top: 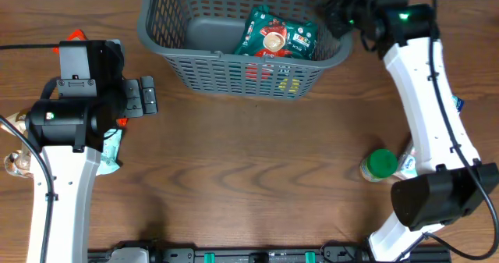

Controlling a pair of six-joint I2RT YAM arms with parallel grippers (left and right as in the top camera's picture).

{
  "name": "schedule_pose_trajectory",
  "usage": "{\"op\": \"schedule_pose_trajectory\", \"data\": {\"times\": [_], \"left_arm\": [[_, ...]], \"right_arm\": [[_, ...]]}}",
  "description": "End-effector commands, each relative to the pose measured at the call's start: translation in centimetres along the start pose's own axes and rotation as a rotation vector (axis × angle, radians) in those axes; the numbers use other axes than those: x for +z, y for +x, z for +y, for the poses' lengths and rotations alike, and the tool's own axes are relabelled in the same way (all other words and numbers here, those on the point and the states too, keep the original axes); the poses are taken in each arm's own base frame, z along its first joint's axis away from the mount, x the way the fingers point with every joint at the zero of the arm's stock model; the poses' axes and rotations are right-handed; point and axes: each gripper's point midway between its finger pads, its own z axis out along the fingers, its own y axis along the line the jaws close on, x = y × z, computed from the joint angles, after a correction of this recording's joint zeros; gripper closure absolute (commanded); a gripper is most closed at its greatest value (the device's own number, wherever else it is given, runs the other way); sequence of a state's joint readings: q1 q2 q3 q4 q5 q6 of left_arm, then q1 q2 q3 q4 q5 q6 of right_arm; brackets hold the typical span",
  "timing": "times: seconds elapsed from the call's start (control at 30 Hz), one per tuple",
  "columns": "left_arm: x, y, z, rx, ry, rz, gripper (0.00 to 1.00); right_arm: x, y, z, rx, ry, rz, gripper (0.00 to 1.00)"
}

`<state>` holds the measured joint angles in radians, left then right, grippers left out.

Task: Pack container
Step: 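Release the pouch into the basket and open the right gripper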

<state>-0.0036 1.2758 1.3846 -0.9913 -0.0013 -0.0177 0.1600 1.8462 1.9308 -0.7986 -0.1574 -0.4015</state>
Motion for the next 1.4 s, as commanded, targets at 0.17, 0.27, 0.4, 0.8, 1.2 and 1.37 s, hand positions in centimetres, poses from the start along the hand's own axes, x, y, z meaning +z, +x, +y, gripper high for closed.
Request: {"op": "schedule_pose_trajectory", "data": {"times": [0.17, 0.27, 0.4, 0.8, 1.2, 1.37], "left_arm": [[-0.1, -0.3, 0.3, 0.014, -0.013, -0.004, 0.01], [-0.1, -0.3, 0.3, 0.014, -0.013, -0.004, 0.02], [-0.1, -0.3, 0.3, 0.014, -0.013, -0.004, 0.01], [-0.1, -0.3, 0.3, 0.014, -0.013, -0.004, 0.01], [-0.1, -0.3, 0.3, 0.014, -0.013, -0.004, 0.02], [-0.1, -0.3, 0.3, 0.014, -0.013, -0.004, 0.01]], "right_arm": [[-1.2, 0.1, -0.9, 0.108, 0.013, 0.002, 0.7], [-1.2, 0.1, -0.9, 0.109, 0.013, 0.004, 0.78], [-1.2, 0.2, -1.0, 0.109, 0.021, 0.008, 0.83], [-1.6, 2.4, -3.4, 0.121, 0.151, 0.1, 0.85], [-1.9, 3.1, -4.7, 0.169, 0.177, 0.111, 0.85], [-2.1, 3.6, -5.6, 0.182, 0.227, 0.128, 0.86]]}}
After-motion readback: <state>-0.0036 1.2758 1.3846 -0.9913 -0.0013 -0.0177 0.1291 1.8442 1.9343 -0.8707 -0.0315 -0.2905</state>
